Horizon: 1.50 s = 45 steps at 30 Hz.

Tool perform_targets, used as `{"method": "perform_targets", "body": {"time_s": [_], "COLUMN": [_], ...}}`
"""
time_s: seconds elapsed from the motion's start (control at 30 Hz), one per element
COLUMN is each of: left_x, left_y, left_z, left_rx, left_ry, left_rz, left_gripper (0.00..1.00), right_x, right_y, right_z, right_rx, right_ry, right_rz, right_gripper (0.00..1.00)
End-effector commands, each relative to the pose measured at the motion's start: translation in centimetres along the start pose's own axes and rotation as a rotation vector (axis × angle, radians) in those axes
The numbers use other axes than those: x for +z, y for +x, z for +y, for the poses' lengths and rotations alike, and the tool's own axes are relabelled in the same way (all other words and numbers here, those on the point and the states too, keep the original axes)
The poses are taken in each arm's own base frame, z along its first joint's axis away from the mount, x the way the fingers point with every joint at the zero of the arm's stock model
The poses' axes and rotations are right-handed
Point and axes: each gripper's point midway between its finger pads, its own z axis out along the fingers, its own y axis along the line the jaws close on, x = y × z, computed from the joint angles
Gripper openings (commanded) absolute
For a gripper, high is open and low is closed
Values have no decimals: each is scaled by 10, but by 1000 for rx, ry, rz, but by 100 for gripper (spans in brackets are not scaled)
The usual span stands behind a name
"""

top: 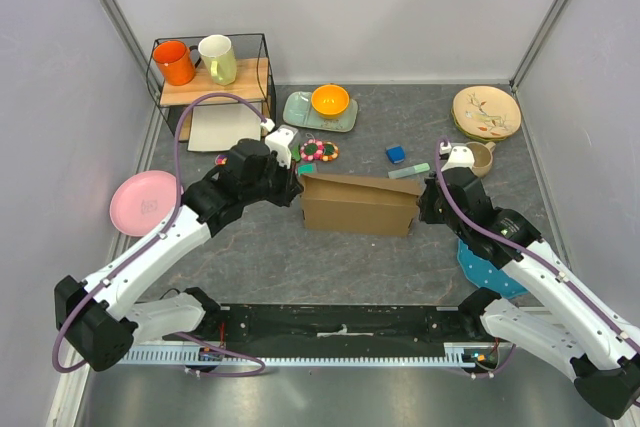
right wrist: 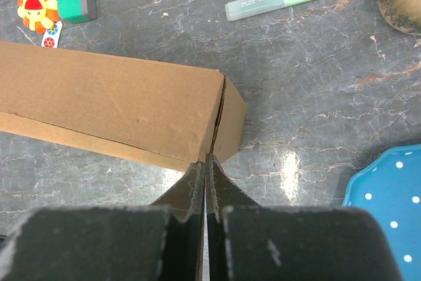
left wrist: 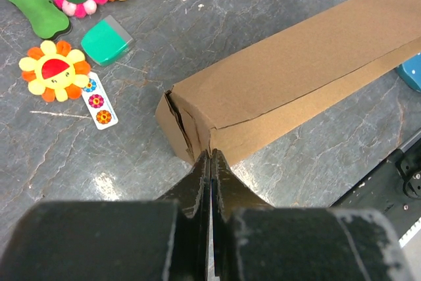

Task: Fold the paper box

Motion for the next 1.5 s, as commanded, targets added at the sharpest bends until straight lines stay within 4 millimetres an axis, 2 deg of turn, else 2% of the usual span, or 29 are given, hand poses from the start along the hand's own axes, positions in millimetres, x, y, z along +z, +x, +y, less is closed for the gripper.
{"method": "perform_targets", "body": {"time_s": [0.0,0.1,0.17,0.2,0.3,0.33,0.63,0.87,1.1,1.47], "left_x": [-8,-10,-11,-12,-15,-17,-30,-30,-14,4], "left_y": [5,6,4,3,-3,-5,-26,-29,-18,-23], "left_z": [25,30,32,32,30,29,7,-2,-7,-8], "left_rx": [66,77,83,85,94,96,116,125,107,96], "left_ry": [-120,-146,-157,-158,-153,-152,-35,20,60,63], "left_rz": [43,50,48,47,31,24,-114,-129,-99,-98], "left_gripper": [2,2,6,16,39,42,57,59,59,58], "right_x": [-1,-1,-1,-1,-1,-2,-1,-1,-1,0], "right_y": [16,15,16,16,14,13,14,13,14,13], "right_z": [-14,-13,-13,-13,-12,-12,-12,-11,-11,-10], "right_rx": [-23,-23,-22,-23,-23,-23,-25,-25,-22,-22], "right_ry": [51,47,47,46,45,45,47,47,44,43], "right_rz": [50,49,52,51,46,46,49,49,50,51], "right_gripper": [2,2,2,2,2,2,3,2,3,3]}}
